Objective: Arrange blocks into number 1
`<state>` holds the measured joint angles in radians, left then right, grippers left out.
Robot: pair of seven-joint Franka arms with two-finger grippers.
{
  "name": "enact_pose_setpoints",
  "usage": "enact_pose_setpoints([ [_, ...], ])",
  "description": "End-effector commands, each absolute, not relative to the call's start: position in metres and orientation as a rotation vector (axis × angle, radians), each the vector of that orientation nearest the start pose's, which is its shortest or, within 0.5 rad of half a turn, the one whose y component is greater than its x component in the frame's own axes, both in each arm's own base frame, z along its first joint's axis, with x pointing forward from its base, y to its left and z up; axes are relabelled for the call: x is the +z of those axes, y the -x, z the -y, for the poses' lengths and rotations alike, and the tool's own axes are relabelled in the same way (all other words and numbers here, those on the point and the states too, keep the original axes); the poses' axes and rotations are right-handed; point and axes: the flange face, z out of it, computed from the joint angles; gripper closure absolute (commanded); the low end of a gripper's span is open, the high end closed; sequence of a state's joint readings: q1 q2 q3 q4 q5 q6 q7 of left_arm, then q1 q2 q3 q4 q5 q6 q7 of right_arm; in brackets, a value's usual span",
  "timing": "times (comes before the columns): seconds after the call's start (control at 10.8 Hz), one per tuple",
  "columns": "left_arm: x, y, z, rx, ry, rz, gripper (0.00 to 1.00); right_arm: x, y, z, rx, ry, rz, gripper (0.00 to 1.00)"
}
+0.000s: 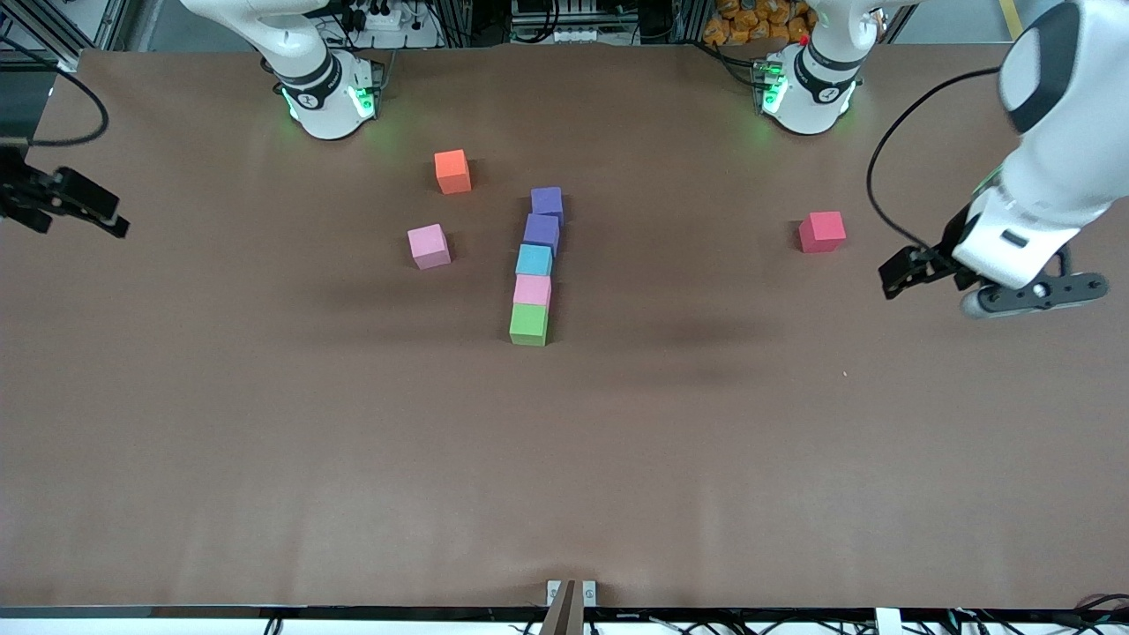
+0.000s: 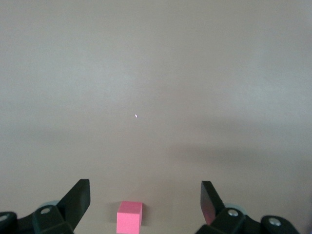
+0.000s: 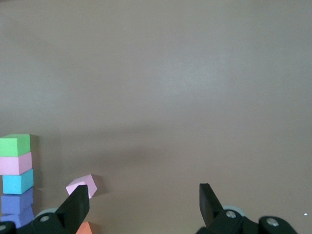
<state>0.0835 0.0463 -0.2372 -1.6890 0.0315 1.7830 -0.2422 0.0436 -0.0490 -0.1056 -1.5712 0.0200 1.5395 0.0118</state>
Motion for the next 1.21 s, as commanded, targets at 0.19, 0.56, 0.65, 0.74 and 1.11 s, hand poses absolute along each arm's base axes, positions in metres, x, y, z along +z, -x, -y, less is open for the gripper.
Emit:
enact_pose_setpoints([
  [0.19,0.607,-0.567,0.088,-0.029,3.138,-0.082,0.00,0.644,-0.520,0.055,0.020,3.110,-0.072,0.00],
  [0.56,0.650,-0.546,0.080,-0.023,3.143,-0.152,0.00,0.644,-0.522,0.044,0.025,3.128,-0.049,0.00],
  [0.65,0.664,-0.535,0.081,-0.046,3.149,-0.161,0.00,0.644,-0.522,0.044,0.028,3.128,-0.049,0.00],
  [0.74,0.666,-0.529,0.081,-0.022,3.171,-0.161,0.00,0.644,-0.523,0.044,0.032,3.128,-0.049,0.00],
  [1.11,0.667,-0.527,0.073,0.006,3.167,-0.141,0.00,0.644,-0.524,0.043,0.032,3.128,-0.047,0.00],
])
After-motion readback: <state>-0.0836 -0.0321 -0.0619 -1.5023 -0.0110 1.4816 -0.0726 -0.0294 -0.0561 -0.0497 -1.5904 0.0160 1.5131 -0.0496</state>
